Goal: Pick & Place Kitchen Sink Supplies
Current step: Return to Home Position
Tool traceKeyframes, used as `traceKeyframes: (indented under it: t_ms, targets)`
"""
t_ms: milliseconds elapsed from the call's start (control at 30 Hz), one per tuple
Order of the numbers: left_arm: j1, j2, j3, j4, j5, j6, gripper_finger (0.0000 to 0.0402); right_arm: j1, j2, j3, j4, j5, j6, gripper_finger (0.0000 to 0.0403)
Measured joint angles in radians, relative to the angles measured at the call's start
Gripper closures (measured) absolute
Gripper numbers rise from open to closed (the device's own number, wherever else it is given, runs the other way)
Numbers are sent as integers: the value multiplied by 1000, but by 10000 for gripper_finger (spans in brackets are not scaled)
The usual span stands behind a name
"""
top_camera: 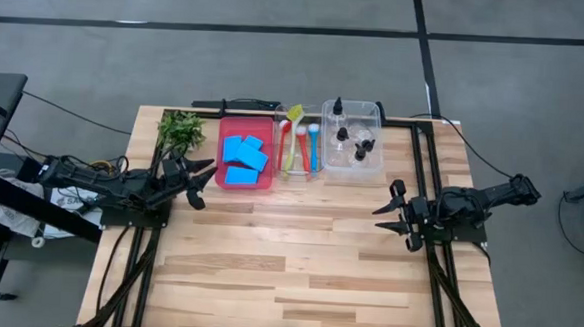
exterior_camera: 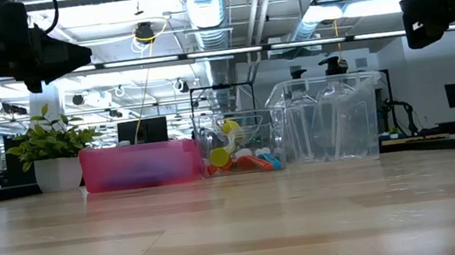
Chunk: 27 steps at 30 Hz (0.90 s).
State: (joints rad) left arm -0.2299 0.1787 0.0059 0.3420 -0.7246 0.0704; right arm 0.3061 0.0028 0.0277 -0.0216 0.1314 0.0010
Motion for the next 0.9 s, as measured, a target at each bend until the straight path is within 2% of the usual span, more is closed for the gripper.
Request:
traceKeyframes:
  t_ms: [900]
  targets:
    - [0,0,0,0,0,0,275,0,0,0,0,0,0,261]
